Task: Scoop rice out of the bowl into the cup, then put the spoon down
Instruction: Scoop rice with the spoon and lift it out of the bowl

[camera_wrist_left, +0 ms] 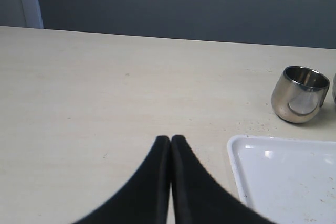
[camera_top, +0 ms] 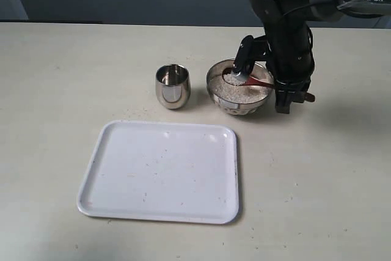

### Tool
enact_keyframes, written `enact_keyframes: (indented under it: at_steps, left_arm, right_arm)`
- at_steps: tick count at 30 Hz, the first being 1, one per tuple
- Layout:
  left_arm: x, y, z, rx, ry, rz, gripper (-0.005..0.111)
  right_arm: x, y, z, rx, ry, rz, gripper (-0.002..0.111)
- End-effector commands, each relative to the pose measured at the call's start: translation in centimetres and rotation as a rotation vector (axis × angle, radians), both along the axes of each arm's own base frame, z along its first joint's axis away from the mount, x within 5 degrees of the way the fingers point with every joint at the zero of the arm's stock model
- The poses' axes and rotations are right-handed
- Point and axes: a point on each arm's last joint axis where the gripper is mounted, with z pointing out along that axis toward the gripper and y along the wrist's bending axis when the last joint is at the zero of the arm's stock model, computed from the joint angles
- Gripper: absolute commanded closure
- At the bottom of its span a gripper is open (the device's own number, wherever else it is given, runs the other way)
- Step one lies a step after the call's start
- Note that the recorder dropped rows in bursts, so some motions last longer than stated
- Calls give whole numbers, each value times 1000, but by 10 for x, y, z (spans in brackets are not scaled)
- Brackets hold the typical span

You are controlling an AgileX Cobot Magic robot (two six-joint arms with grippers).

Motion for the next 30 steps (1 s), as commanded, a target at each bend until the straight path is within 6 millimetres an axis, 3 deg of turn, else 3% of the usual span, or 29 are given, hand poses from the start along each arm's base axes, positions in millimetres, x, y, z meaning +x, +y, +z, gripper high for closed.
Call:
enact_keyframes:
  at_steps: [1,30]
  left_arm:
    - [0,0,2,-2,-11,-2,106]
    - [0,0,2,-4,-11,-2,106]
  right_arm:
    - [0,1,3,7,-2,2,108]
    - [-4,7,7,8,-15,24,108]
